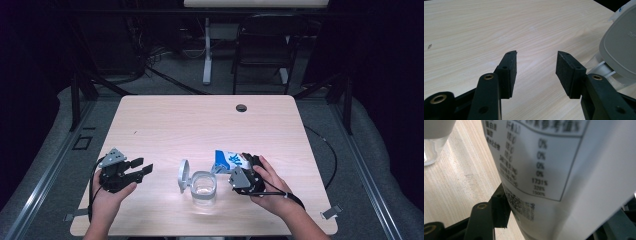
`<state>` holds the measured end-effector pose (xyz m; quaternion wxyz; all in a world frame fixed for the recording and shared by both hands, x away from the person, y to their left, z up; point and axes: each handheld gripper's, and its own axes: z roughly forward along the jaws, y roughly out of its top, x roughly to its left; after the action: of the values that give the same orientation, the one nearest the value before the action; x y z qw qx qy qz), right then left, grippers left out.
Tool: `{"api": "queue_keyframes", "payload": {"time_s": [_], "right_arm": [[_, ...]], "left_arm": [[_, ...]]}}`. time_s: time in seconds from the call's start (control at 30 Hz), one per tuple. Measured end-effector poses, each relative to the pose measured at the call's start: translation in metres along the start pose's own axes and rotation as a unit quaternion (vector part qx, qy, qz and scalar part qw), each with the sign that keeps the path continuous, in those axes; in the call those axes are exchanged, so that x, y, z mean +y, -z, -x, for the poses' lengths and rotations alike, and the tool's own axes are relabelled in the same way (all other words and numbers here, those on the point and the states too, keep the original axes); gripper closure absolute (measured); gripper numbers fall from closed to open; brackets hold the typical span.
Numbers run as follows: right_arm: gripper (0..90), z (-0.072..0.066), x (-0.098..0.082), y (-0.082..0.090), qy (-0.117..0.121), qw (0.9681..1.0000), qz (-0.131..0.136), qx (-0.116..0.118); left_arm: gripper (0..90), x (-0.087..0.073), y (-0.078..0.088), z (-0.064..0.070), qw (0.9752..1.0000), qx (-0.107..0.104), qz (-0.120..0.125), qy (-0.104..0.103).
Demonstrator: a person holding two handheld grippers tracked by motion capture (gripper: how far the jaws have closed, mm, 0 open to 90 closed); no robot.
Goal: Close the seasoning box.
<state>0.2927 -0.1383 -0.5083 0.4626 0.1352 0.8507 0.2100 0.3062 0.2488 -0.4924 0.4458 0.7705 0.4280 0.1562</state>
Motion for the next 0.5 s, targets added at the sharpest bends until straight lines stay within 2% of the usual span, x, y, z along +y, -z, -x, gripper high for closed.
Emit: {"api": "queue_keyframes", "payload": {"time_s": [0.23,0.33,0.5], "right_arm": [[41.2,-0.0027,0.0003,-0.0007,0.007,1.0000,0.002,-0.003],[41.2,-0.0027,0.0016,0.0017,0.026,0.9996,-0.012,-0.004],[41.3,-0.0040,0.0026,0.0031,0.029,0.9995,-0.009,-0.005]], "left_arm": [[51.8,-0.0004,-0.0002,0.0007,1.0000,0.000,-0.001,-0.001],[51.9,-0.0005,-0.0004,0.0008,1.0000,-0.001,0.000,-0.001],[51.8,-0.0005,-0.0012,0.0026,1.0000,-0.002,-0.002,-0.003]]}}
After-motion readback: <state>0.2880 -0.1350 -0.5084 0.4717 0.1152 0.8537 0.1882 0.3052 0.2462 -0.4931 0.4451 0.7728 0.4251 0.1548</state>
